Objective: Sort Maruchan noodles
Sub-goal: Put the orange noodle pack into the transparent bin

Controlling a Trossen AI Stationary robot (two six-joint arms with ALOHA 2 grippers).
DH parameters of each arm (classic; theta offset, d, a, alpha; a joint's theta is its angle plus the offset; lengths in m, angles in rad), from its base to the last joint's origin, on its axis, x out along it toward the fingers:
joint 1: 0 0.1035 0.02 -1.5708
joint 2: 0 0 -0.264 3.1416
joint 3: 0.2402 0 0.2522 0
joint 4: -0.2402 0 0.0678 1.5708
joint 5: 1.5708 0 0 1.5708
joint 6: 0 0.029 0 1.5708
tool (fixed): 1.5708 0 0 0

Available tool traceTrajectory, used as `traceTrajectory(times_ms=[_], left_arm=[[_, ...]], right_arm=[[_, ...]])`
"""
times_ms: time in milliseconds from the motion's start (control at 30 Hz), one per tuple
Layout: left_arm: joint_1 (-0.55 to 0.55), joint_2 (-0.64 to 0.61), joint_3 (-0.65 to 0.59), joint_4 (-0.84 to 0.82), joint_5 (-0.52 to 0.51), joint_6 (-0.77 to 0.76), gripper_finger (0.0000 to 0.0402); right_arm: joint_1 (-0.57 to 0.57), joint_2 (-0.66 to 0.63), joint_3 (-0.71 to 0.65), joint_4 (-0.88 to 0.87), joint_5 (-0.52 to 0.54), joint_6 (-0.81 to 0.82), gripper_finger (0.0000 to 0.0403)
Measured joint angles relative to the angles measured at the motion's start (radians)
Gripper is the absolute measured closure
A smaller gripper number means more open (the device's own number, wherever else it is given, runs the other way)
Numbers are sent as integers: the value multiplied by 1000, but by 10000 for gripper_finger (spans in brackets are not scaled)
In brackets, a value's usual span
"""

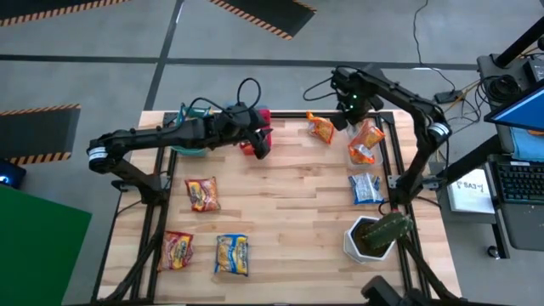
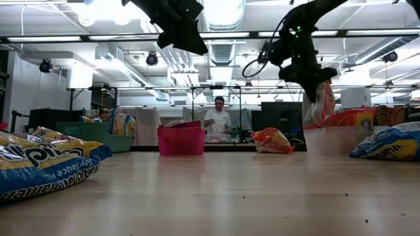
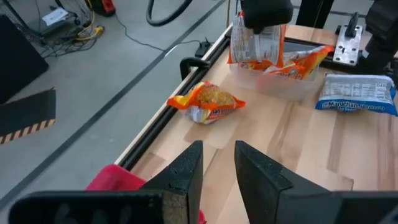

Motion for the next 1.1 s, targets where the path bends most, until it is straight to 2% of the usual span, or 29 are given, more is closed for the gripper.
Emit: traceTrajectory(times_ms=[433,567,767,1100], left_arm=[[0,0,-14,7,-27,-11,326],[0,0,-14,7,-27,-17,326],[0,0,-14,7,-27,-23,326],[0,1,-14,7,-27,-23,326]], right_arm=[[0,89,-1,-15,1,21,390],[0,84,-2,-84,1,21,390],[0,48,-2,-86,1,55,390],[0,80,-44,-13,51,31,390]])
